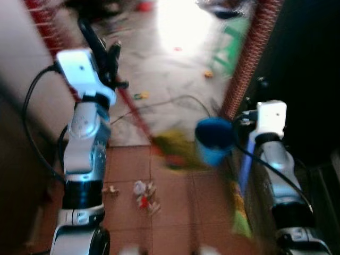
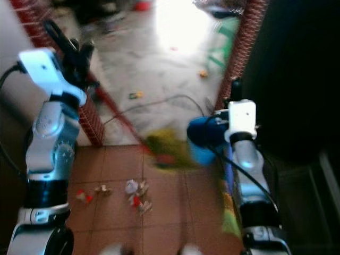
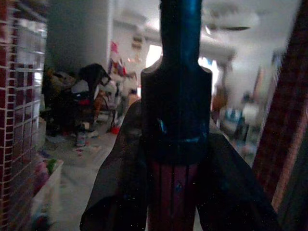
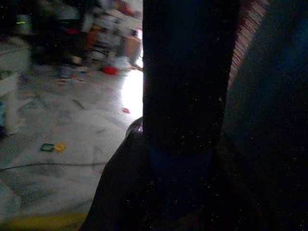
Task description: Sweep floor
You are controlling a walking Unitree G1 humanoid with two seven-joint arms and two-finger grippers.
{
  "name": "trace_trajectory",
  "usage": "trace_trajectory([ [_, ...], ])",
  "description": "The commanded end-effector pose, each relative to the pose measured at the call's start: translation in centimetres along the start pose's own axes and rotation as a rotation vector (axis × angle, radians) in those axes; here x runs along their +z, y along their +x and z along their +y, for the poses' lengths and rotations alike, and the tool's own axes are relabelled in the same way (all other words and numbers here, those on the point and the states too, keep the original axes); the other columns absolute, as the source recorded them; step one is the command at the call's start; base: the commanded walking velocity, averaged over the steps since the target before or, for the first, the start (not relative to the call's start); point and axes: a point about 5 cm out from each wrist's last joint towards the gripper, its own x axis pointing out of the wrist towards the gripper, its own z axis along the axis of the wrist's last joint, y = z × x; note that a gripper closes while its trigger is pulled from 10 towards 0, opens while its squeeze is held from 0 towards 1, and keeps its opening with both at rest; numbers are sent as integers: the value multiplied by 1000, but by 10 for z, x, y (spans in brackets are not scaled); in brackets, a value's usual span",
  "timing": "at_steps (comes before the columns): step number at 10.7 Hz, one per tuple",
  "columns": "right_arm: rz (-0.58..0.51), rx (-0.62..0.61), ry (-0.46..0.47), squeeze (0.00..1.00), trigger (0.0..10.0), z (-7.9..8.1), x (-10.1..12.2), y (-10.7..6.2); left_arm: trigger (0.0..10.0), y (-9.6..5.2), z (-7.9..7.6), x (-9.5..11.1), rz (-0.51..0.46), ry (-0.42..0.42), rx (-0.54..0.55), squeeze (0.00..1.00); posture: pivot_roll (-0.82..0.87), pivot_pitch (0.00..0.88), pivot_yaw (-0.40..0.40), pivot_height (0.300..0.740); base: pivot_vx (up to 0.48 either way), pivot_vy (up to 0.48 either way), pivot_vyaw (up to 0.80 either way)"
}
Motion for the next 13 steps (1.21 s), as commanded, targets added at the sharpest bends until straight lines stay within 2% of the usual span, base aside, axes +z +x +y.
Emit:
trace_trajectory([
  [1,-101,26,13,0,10000,8,23,9,10000,3,8,24,-113,55,19,0,-25,0,2,740,472,0,0],
  [13,-101,35,8,0,10000,11,23,10,10000,1,3,19,-99,41,8,0,-25,0,-2,740,440,0,0],
])
